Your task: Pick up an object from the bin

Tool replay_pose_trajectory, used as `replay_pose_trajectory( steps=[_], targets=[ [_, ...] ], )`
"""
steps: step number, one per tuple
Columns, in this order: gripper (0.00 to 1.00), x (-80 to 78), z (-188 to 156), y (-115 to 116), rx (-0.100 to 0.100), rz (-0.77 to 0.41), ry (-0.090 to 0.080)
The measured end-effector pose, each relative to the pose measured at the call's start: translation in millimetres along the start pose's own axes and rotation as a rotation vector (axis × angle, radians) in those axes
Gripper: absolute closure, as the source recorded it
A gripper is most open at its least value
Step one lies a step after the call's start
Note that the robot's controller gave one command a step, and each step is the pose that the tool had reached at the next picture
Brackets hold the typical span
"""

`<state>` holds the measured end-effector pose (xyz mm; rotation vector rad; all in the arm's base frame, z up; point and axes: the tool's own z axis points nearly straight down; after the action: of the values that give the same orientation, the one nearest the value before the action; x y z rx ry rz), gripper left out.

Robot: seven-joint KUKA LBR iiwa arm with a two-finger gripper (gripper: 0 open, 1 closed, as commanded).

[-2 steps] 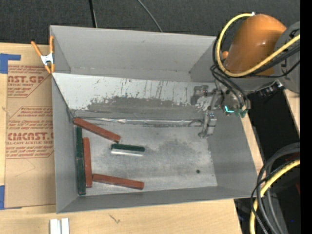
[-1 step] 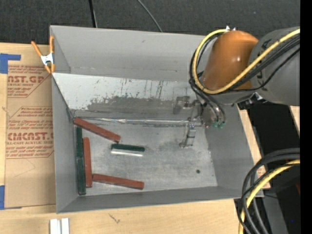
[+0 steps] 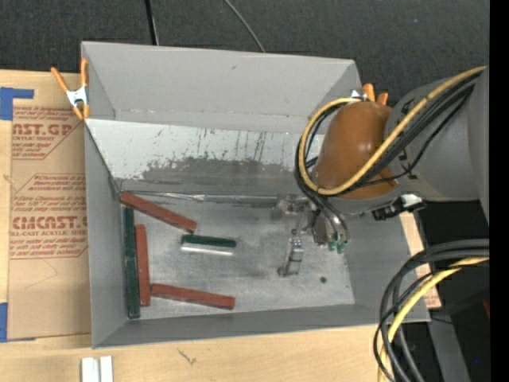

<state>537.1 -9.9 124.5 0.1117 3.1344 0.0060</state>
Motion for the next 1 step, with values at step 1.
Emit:
replay_pose_trajectory(
  steps=[1],
  targets=[
    [0.0,-3.5,14.3,22.4,0.006,-0.052,0.02]
  ],
)
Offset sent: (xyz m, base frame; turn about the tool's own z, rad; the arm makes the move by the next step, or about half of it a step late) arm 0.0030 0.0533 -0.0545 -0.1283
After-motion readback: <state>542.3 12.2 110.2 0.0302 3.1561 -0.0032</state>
